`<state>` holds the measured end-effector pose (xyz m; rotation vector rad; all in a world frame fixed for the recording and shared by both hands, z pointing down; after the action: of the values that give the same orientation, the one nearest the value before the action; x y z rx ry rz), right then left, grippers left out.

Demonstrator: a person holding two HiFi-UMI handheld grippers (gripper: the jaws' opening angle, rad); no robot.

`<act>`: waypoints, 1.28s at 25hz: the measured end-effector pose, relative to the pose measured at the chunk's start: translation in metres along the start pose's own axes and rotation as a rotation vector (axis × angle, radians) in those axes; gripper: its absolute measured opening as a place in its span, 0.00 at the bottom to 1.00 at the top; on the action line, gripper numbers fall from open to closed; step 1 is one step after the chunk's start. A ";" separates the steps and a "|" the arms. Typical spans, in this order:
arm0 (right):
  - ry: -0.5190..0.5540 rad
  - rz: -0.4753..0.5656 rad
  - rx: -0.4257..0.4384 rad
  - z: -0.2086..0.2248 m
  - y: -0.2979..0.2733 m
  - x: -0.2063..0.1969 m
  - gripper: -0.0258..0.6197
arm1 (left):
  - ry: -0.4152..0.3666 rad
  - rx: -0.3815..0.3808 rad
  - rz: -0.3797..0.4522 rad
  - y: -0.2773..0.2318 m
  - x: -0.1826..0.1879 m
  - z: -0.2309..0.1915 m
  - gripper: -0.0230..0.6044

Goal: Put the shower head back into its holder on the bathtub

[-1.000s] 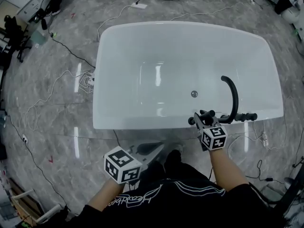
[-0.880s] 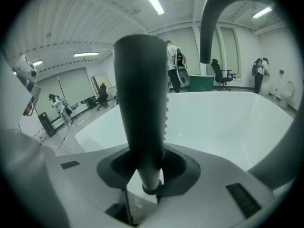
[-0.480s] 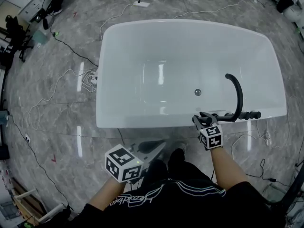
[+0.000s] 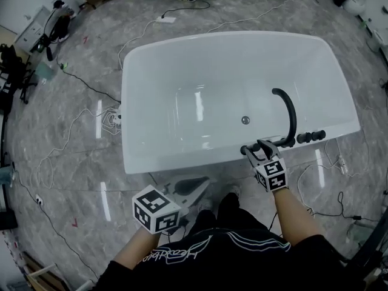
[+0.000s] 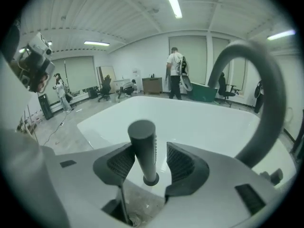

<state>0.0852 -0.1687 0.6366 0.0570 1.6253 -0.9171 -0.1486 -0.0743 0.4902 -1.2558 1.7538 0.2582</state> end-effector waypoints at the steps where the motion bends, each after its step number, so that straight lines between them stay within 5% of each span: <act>1: 0.002 0.023 -0.014 0.000 0.012 0.010 0.34 | -0.011 -0.020 0.000 0.001 0.004 0.003 0.04; 5: -0.007 0.168 -0.037 -0.014 0.077 0.060 0.34 | -0.027 -0.123 0.027 0.003 0.025 0.024 0.04; 12: -0.116 0.387 0.208 -0.075 0.197 0.125 0.32 | -0.220 -0.280 0.047 -0.003 0.060 0.078 0.04; 19: 0.004 0.414 0.282 -0.136 0.255 0.164 0.11 | -0.351 -0.389 0.069 0.016 0.073 0.119 0.04; 32: -0.108 0.443 0.286 -0.156 0.267 0.160 0.06 | -0.412 -0.417 0.068 0.029 0.066 0.152 0.04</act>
<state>0.0466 0.0362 0.3577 0.5348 1.2986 -0.7826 -0.0907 -0.0074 0.3470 -1.3162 1.4241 0.8944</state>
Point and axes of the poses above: the fingertips, and each gripper's own axes: y backward along the fingers, z to its right, x out of its top, the point moved 6 cm from there along y, backward along the fingers, and after that the axes turned 8 degrees about z, right-handed, at the moved point
